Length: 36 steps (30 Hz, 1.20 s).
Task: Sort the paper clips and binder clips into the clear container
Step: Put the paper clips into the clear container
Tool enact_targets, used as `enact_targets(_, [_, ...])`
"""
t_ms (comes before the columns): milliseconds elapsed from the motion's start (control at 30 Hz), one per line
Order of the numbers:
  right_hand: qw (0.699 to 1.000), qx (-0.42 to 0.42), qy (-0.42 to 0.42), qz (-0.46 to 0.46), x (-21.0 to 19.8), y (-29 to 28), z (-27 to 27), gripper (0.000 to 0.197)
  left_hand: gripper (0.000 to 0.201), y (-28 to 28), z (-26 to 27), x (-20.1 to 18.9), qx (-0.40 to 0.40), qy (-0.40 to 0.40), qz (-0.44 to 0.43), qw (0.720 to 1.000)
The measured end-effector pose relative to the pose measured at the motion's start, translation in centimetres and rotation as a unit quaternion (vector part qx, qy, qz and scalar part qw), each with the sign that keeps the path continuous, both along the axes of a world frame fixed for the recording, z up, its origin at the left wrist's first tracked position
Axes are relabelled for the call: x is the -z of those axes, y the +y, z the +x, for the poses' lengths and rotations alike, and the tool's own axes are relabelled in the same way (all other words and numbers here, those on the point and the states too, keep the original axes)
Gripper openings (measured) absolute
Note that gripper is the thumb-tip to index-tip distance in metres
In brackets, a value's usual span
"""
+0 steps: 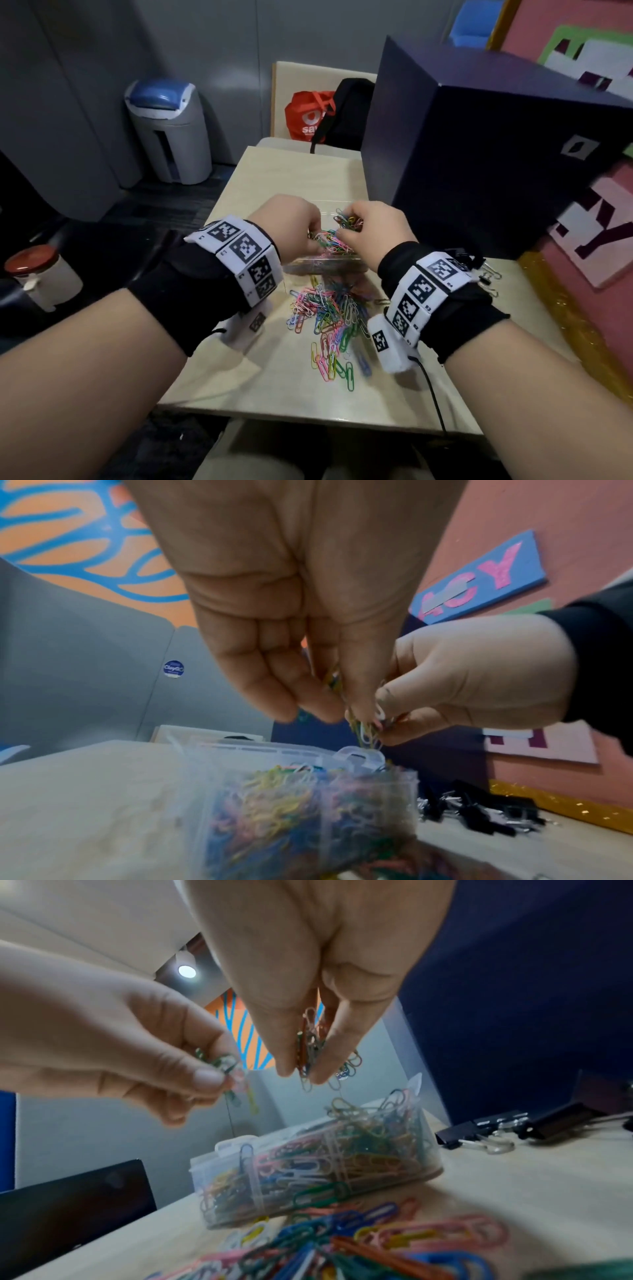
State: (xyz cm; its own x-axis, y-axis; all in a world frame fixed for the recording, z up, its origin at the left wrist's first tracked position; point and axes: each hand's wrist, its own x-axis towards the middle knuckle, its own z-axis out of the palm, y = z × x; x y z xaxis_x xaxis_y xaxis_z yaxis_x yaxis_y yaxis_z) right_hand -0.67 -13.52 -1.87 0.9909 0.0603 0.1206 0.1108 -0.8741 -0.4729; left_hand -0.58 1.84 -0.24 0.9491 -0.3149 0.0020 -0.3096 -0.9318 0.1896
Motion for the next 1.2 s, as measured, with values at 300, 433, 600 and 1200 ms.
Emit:
enact_targets(300, [0.993, 0.003, 0.051, -0.105, -0.8, -0.9, -0.3, 0.029, 0.038, 0.4, -0.3, 1.6, -0.022, 0.01, -0.01, 1.0])
enact_targets(433, [0.936, -0.036, 0.197, -0.289, -1.8, -1.7, -2.0, 0.028, 0.029, 0.3, -2.1, 1.3, 0.03, 0.054, 0.057, 0.996])
enact_targets(600, [0.906, -0.063, 0.252, -0.334, 0.3, -1.6, -3.7, 0.032, 0.074, -0.5, -3.4, 3.4, 0.075, 0.15, 0.173, 0.97])
enact_targets(1200, [0.944, -0.117, 0.161, -0.264, 1.5, -0.7, -3.4, 0.032, 0.027, -0.9, -2.7, 4.2, 0.064, 0.121, 0.131, 0.982])
